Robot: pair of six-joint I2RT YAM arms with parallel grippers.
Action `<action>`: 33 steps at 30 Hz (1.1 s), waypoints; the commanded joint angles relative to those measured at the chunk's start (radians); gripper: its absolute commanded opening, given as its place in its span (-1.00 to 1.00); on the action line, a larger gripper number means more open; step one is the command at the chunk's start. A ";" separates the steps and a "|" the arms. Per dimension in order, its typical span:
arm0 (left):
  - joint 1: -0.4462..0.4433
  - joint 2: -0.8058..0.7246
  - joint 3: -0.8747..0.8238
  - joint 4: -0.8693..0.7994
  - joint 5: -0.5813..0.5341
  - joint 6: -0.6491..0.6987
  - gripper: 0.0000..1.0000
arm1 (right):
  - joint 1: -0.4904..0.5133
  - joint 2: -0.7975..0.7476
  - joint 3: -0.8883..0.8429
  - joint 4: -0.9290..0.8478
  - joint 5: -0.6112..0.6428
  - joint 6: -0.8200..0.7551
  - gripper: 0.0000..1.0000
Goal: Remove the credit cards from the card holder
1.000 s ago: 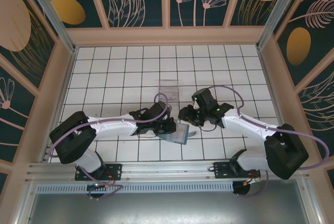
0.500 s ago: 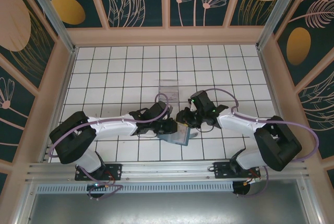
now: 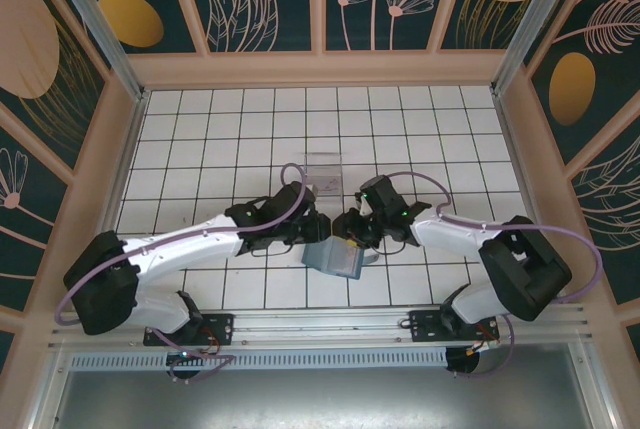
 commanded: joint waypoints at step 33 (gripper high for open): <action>0.077 -0.139 -0.103 0.113 0.094 -0.019 -0.32 | 0.127 0.132 0.230 -0.109 0.079 -0.013 -0.15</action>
